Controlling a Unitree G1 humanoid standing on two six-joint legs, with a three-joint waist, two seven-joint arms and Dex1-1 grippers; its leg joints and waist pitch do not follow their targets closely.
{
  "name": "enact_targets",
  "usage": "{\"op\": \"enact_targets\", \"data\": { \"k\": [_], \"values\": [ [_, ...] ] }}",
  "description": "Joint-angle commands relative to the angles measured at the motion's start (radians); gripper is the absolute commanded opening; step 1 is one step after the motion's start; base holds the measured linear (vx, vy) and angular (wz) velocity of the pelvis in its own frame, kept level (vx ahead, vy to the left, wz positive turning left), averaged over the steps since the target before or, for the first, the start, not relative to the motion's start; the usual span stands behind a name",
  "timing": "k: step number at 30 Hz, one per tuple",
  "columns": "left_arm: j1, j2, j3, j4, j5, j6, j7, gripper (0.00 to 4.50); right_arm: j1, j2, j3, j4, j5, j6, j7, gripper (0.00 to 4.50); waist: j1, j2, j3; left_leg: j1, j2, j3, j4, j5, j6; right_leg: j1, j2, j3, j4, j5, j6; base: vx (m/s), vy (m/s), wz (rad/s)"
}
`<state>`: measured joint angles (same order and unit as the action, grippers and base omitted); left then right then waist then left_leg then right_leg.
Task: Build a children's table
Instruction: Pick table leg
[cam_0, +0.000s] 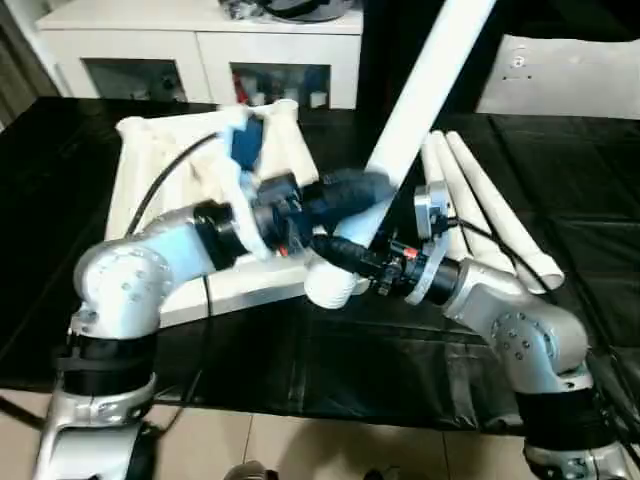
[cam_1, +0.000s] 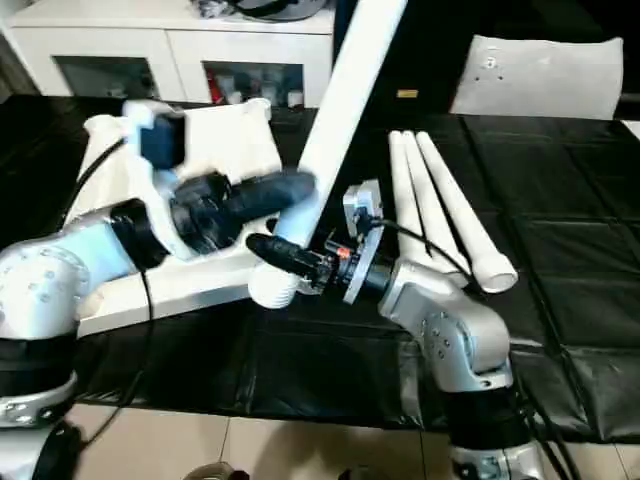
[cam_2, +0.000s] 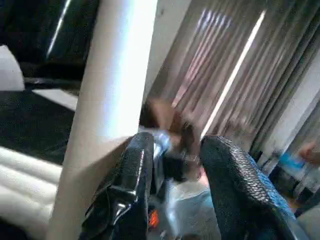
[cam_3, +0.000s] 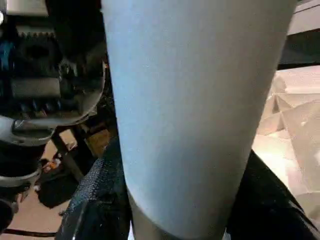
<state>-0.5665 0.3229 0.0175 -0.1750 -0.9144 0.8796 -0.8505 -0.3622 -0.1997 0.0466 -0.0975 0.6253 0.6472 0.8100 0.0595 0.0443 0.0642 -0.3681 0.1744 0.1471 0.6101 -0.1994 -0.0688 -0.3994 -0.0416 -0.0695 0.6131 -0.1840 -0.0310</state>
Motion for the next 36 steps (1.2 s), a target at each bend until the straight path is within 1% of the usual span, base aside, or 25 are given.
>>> {"op": "enact_targets", "data": {
  "k": [1, 4, 5, 6, 7, 8, 9, 12, 13, 14, 15, 16, 18, 19, 20, 21, 22, 23, 24, 25, 27, 28, 29, 33, 36],
  "values": [
    [0.022, 0.032, -0.02, -0.006, 0.052, -0.027, -0.02, 2.48, -0.008, 0.004, -0.012, -0.023, -0.013, -0.036, -0.02, 1.91, 0.003, 0.009, -0.072, 0.0, 0.039, -0.011, -0.067, -0.112, 0.015, 0.065, -0.084, 0.051, -0.083, -0.276, -0.129, 0.0, 0.0, 0.0],
    [0.022, 0.032, -0.02, -0.006, 0.052, -0.027, -0.02, 2.48, -0.008, 0.004, -0.012, -0.023, -0.013, -0.036, -0.02, 1.91, 0.001, 0.012, -0.073, 0.002, 0.037, -0.007, -0.065, -0.121, 0.012, 0.063, -0.083, 0.052, -0.085, -0.283, -0.136, 0.0, 0.0, 0.0],
    [0.049, 0.047, 0.018, 0.002, 0.073, -0.074, -0.001, 2.48, -0.006, -0.004, -0.018, -0.017, -0.06, -0.066, -0.063, 1.91, -0.002, 0.001, -0.072, 0.001, 0.038, -0.006, -0.066, -0.119, 0.014, 0.064, -0.082, 0.052, -0.087, -0.283, -0.135, 0.0, 0.0, 0.0],
    [0.049, 0.047, 0.018, 0.002, 0.073, -0.074, -0.001, 2.48, -0.006, -0.004, -0.018, -0.017, -0.06, -0.066, -0.063, 1.91, -0.001, 0.005, -0.072, 0.0, 0.04, -0.009, -0.067, -0.116, 0.01, 0.063, -0.083, 0.052, -0.082, -0.282, -0.136, 0.0, 0.0, 0.0],
    [0.061, 0.05, 0.041, 0.004, 0.079, -0.094, 0.011, 2.48, -0.003, -0.015, -0.014, -0.014, -0.097, -0.082, -0.087, 1.91, -0.002, 0.007, -0.073, 0.001, 0.037, -0.006, -0.065, -0.117, 0.008, 0.062, -0.082, 0.053, -0.084, -0.284, -0.132, 0.0, 0.0, 0.0],
    [0.061, 0.05, 0.041, 0.004, 0.079, -0.094, 0.011, 2.48, -0.003, -0.015, -0.014, -0.014, -0.097, -0.082, -0.087, 1.91, -0.002, 0.007, -0.073, 0.0, 0.038, -0.007, -0.065, -0.113, 0.006, 0.063, -0.083, 0.053, -0.083, -0.282, -0.13, 0.0, 0.0, 0.0],
    [0.082, 0.049, 0.082, 0.011, 0.097, -0.13, 0.045, 2.48, 0.004, -0.029, -0.007, -0.009, -0.147, -0.106, -0.125, 1.91, -0.004, 0.008, -0.072, 0.001, 0.037, -0.007, -0.066, -0.113, 0.004, 0.062, -0.081, 0.052, -0.083, -0.283, -0.126, 0.0, 0.0, 0.0],
    [0.108, 0.066, 0.075, 0.023, 0.158, -0.177, 0.063, 2.48, 0.008, -0.04, 0.007, 0.003, -0.209, -0.128, -0.179, 1.91, -0.004, 0.009, -0.073, 0.003, 0.035, -0.007, -0.066, -0.12, 0.003, 0.061, -0.081, 0.052, -0.087, -0.299, -0.111, 0.0, 0.0, 0.0],
    [0.126, 0.077, 0.06, 0.035, 0.208, -0.209, 0.078, 2.48, 0.007, -0.049, 0.022, 0.032, -0.281, -0.161, -0.243, 1.91, -0.006, 0.01, -0.072, 0.004, 0.034, -0.005, -0.066, -0.125, 0.004, 0.059, -0.079, 0.052, -0.087, -0.303, -0.109, 0.0, 0.0, 0.0],
    [0.135, 0.082, 0.04, 0.046, 0.256, -0.235, 0.102, 2.48, 0.008, -0.054, 0.026, 0.048, -0.309, -0.181, -0.267, 1.91, -0.007, 0.009, -0.072, 0.003, 0.036, -0.006, -0.067, -0.121, 0.0, 0.058, -0.08, 0.052, -0.086, -0.304, -0.107, 0.0, 0.0, 0.0],
    [0.135, 0.082, 0.04, 0.046, 0.257, -0.235, 0.102, 2.48, 0.008, -0.054, 0.026, 0.048, -0.309, -0.181, -0.268, 1.91, -0.007, 0.006, -0.073, 0.006, 0.037, -0.006, -0.067, -0.125, -0.001, 0.057, -0.08, 0.053, -0.086, -0.305, -0.108, 0.0, 0.0, 0.0],
    [0.145, 0.092, 0.001, 0.06, 0.326, -0.274, 0.131, 2.48, 0.009, -0.047, 0.015, 0.065, -0.336, -0.206, -0.313, 1.91, -0.009, 0.0, -0.073, 0.004, 0.035, -0.003, -0.066, -0.123, 0.004, 0.058, -0.079, 0.054, -0.088, -0.301, -0.108, 0.0, 0.0, 0.0],
    [0.156, 0.109, -0.06, 0.078, 0.416, -0.324, 0.161, 2.48, 0.015, -0.037, 0.007, 0.078, -0.369, -0.255, -0.351, 1.91, -0.007, 0.003, -0.074, 0.006, 0.038, -0.005, -0.067, -0.123, 0.007, 0.055, -0.081, 0.055, -0.084, -0.297, -0.101, 0.0, 0.0, 0.0],
    [0.156, 0.109, -0.06, 0.078, 0.416, -0.324, 0.161, 2.48, 0.015, -0.037, 0.007, 0.078, -0.369, -0.255, -0.351, 1.91, -0.008, 0.001, -0.073, 0.003, 0.038, -0.005, -0.067, -0.123, 0.009, 0.057, -0.082, 0.055, -0.084, -0.296, -0.099, 0.0, 0.0, 0.0],
    [0.16, 0.118, -0.087, 0.084, 0.451, -0.345, 0.167, 2.48, 0.017, -0.041, 0.009, 0.073, -0.365, -0.23, -0.353, 1.91, -0.008, -0.001, -0.075, 0.002, 0.038, -0.005, -0.067, -0.111, 0.011, 0.06, -0.083, 0.056, -0.082, -0.277, -0.104, 0.0, 0.0, 0.0],
    [0.16, 0.118, -0.087, 0.084, 0.451, -0.345, 0.167, 2.48, 0.017, -0.041, 0.009, 0.073, -0.365, -0.23, -0.353, 1.91, -0.008, 0.001, -0.075, 0.002, 0.039, -0.006, -0.067, -0.104, 0.016, 0.059, -0.082, 0.056, -0.079, -0.253, -0.112, 0.0, 0.0, 0.0],
    [0.171, 0.124, -0.156, 0.127, 0.531, -0.399, 0.185, 2.48, 0.026, -0.042, 0.001, 0.078, -0.352, -0.193, -0.36, 1.91, -0.008, 0.002, -0.076, 0.002, 0.039, -0.005, -0.065, -0.1, 0.018, 0.06, -0.083, 0.057, -0.078, -0.241, -0.117, 0.0, 0.0, 0.0],
    [0.183, 0.128, -0.226, 0.179, 0.61, -0.454, 0.199, 2.32, 0.038, -0.04, -0.011, 0.085, -0.34, -0.163, -0.369, 1.91, -0.01, 0.015, -0.073, 0.001, 0.038, -0.009, -0.067, -0.111, 0.026, 0.057, -0.077, 0.054, -0.087, -0.23, -0.119, 0.0, 0.0, 0.0],
    [0.186, 0.127, -0.243, 0.196, 0.629, -0.475, 0.197, 2.32, 0.043, -0.038, -0.015, 0.087, -0.337, -0.163, -0.372, 1.91, -0.011, 0.008, -0.071, 0.001, 0.035, -0.007, -0.069, -0.132, 0.033, 0.06, -0.077, 0.055, -0.088, -0.249, -0.105, 0.0, 0.0, 0.0],
    [0.19, 0.121, -0.253, 0.218, 0.649, -0.506, 0.19, 2.15, 0.048, -0.034, -0.018, 0.088, -0.342, -0.173, -0.375, 1.91, -0.009, 0.008, -0.074, 0.002, 0.035, -0.006, -0.067, -0.13, 0.028, 0.061, -0.081, 0.056, -0.086, -0.259, -0.101, 0.0, 0.0, 0.0],
    [0.188, 0.111, -0.275, 0.281, 0.694, -0.563, 0.179, 2.14, 0.059, -0.031, -0.017, 0.088, -0.352, -0.191, -0.376, 1.91, -0.007, 0.014, -0.08, -0.001, 0.036, -0.007, -0.066, -0.109, 0.021, 0.061, -0.085, 0.056, -0.084, -0.252, -0.103, 0.0, 0.0, 0.0],
    [0.184, 0.113, -0.287, 0.308, 0.716, -0.586, 0.175, 2.11, 0.061, -0.031, -0.015, 0.086, -0.353, -0.194, -0.375, 1.91, -0.008, 0.013, -0.08, -0.001, 0.037, -0.007, -0.066, -0.109, 0.022, 0.062, -0.084, 0.056, -0.085, -0.246, -0.106, 0.0, 0.0, 0.0],
    [0.182, 0.115, -0.297, 0.329, 0.727, -0.602, 0.159, 1.81, 0.062, -0.031, -0.015, 0.083, -0.353, -0.194, -0.375, 1.91, -0.008, 0.015, -0.079, -0.001, 0.037, -0.008, -0.067, -0.117, 0.019, 0.062, -0.085, 0.055, -0.084, -0.246, -0.107, 0.0, 0.0, 0.0],
    [0.177, 0.118, -0.317, 0.388, 0.753, -0.639, 0.137, 1.66, 0.064, -0.029, -0.008, 0.08, -0.356, -0.204, -0.378, 1.91, -0.016, 0.016, -0.077, 0.002, 0.039, -0.009, -0.068, -0.148, 0.017, 0.06, -0.086, 0.055, -0.085, -0.261, -0.128, 0.0, 0.0, 0.0],
    [0.151, 0.121, -0.336, 0.48, 0.798, -0.7, 0.146, 1.56, 0.066, -0.029, -0.005, 0.07, -0.357, -0.197, -0.376, 1.91, -0.02, 0.015, -0.077, 0.003, 0.037, -0.008, -0.068, -0.147, 0.022, 0.06, -0.085, 0.055, -0.086, -0.258, -0.124, 0.0, 0.0, 0.0]
  ]
}}
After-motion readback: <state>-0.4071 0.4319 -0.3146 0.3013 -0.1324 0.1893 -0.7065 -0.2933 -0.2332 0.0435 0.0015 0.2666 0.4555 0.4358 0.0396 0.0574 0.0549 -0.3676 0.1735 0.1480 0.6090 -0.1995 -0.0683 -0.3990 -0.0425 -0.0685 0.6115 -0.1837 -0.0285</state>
